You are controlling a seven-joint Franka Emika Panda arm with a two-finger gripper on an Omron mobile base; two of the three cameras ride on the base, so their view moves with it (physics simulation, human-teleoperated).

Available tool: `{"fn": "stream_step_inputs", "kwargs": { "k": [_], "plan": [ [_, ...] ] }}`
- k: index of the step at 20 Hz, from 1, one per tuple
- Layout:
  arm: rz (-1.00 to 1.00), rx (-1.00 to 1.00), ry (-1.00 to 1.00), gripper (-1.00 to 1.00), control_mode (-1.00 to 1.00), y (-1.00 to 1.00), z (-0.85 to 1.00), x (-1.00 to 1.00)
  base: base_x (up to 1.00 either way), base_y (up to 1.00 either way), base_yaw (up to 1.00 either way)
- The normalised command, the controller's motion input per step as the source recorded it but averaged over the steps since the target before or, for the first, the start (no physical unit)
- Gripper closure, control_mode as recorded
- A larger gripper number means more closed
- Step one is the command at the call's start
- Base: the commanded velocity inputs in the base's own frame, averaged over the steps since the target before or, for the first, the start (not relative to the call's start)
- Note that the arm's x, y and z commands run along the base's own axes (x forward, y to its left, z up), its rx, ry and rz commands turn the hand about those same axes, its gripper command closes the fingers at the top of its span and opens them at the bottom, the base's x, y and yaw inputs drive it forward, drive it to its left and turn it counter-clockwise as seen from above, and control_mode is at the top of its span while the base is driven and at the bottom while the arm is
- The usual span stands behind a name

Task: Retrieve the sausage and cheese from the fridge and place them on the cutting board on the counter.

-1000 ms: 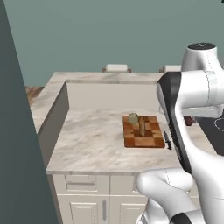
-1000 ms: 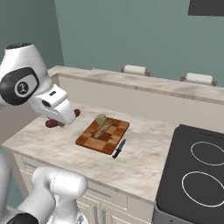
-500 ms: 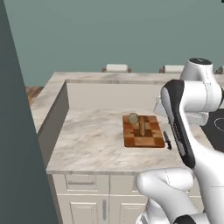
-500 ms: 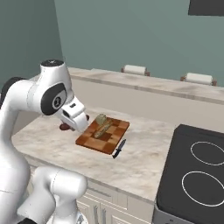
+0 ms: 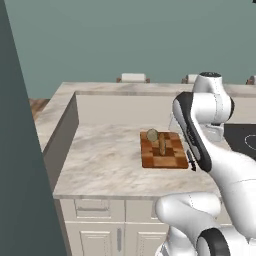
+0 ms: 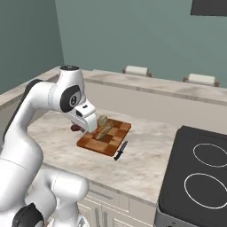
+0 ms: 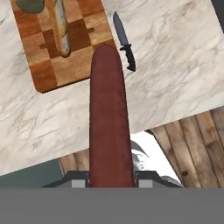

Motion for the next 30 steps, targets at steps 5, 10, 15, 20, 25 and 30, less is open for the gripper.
{"fn": "stream_step_inputs", "kwargs": {
  "k": [5, 10, 15, 20, 25, 30],
  "plan": [
    [0.00, 0.00, 0.07, 1.00, -1.00, -0.09, -0.49, 0.60, 0.00, 0.00, 0.00],
    [0.00, 0.00, 0.02, 1.00, -1.00, -0.21, -0.49, 0.68, 0.00, 0.00, 0.00],
    [0.00, 0.00, 0.01, 1.00, -1.00, -0.14, -0.34, 0.71, 0.00, 0.00, 0.00],
    [0.00, 0.00, 0.01, 1.00, -1.00, -0.10, -0.27, 0.55, 0.00, 0.00, 0.00],
    [0.00, 0.00, 0.03, 1.00, -1.00, -0.18, -0.37, 0.47, 0.00, 0.00, 0.00],
    [0.00, 0.00, 0.01, 1.00, -1.00, -0.09, -0.50, 0.36, 0.00, 0.00, 0.00]
  ]
}}
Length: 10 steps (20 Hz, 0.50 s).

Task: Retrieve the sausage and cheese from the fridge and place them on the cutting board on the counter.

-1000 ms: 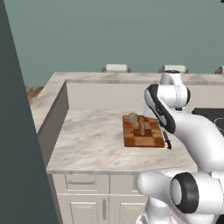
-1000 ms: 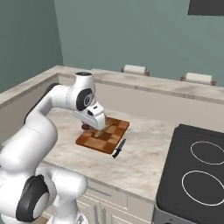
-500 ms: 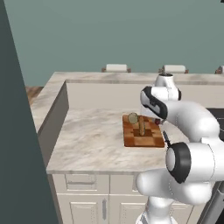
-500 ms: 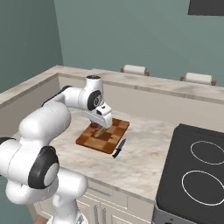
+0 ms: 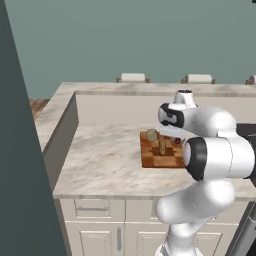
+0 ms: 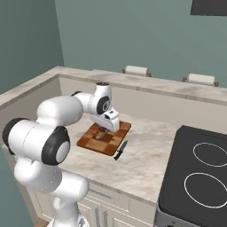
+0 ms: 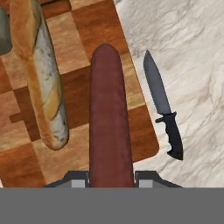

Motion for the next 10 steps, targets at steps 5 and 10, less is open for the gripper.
{"fn": "stream_step_inputs", "kwargs": {
  "k": [5, 10],
  "plan": [
    [0.00, 0.00, 0.01, 1.00, -1.00, 0.00, -0.49, 0.33, 0.00, 0.00, 0.00],
    [0.00, 0.00, 0.00, 1.00, -1.00, 0.00, -0.39, 0.21, 0.00, 0.00, 0.00]
  ]
}}
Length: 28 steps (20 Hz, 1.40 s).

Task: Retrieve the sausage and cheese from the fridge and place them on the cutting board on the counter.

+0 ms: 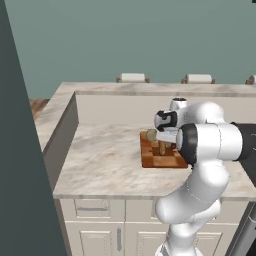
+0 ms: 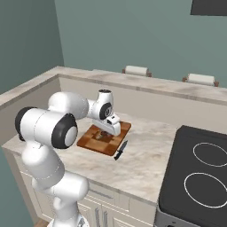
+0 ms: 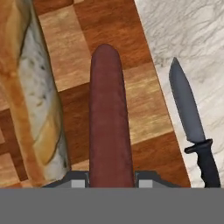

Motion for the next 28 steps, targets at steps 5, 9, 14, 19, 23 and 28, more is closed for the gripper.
{"fn": "stream_step_inputs", "kwargs": {
  "k": [5, 9, 14, 19, 23, 28],
  "plan": [
    [0.00, 0.00, 0.00, 1.00, -1.00, 0.00, -0.35, 0.20, 0.00, 0.00, 0.00],
    [0.00, 0.00, 0.00, -1.00, -1.00, 0.00, -0.28, 0.10, 0.00, 0.00, 0.00],
    [0.00, 0.01, 0.00, -1.00, -1.00, -0.01, 0.02, 0.01, 0.00, 0.00, 0.00],
    [0.00, 0.01, -0.01, -1.00, -1.00, -0.01, 0.43, -0.01, 0.00, 0.00, 0.00],
    [0.00, 0.09, -0.13, -1.00, -1.00, 0.00, 0.95, -0.09, 0.00, 0.00, 0.00],
    [0.00, 0.08, -0.20, -1.00, -1.00, 0.03, 1.00, -0.23, 0.00, 0.00, 0.00]
  ]
}}
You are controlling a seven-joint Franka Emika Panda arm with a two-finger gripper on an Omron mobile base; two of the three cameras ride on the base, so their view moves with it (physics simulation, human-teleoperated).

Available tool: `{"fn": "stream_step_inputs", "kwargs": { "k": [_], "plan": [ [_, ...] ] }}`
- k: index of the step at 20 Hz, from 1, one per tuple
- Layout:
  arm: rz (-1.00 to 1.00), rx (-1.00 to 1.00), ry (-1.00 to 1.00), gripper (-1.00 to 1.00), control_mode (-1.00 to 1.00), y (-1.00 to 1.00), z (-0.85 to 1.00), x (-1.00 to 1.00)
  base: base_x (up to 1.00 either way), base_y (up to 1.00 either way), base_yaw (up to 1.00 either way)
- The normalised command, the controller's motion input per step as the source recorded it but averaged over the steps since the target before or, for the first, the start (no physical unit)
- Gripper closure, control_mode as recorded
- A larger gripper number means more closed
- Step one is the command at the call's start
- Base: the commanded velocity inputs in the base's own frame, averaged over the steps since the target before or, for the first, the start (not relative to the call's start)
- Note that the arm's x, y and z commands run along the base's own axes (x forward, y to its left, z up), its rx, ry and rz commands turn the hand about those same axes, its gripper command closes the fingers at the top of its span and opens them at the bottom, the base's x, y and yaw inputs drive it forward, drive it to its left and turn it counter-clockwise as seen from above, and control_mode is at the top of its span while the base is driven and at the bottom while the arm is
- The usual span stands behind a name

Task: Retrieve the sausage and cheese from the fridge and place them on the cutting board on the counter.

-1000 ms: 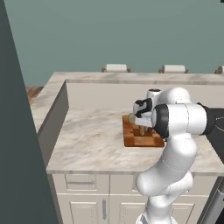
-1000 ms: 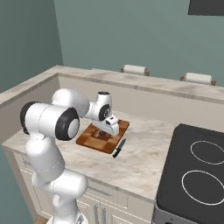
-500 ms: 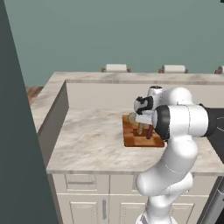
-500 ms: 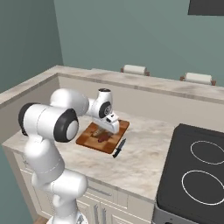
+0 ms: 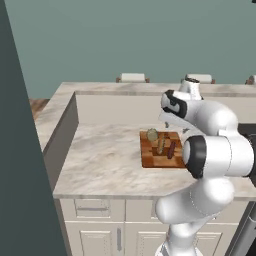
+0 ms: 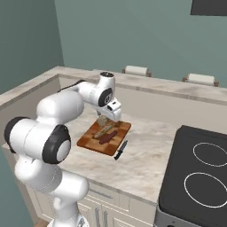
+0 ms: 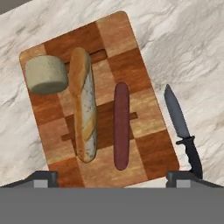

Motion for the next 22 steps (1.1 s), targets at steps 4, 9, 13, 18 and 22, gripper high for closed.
{"fn": "stream_step_inputs", "kwargs": {
  "k": [4, 9, 13, 18, 22],
  "plan": [
    [0.00, 0.02, -0.31, -1.00, -1.00, 0.10, 1.00, -0.02, 0.00, 0.00, 0.00],
    [0.00, 0.00, -0.21, -1.00, -1.00, 0.07, 0.99, -0.01, 0.00, 0.00, 0.00],
    [0.00, 0.00, -0.06, -1.00, -1.00, 0.20, 0.75, 0.00, 0.00, 0.00, 0.00],
    [0.00, -0.03, -0.05, -1.00, -1.00, 0.21, 0.37, -0.18, 0.00, 0.00, 0.00],
    [0.00, -0.05, -0.13, -1.00, -1.00, 0.09, 0.09, -0.66, 0.00, 0.00, 0.00]
  ]
}}
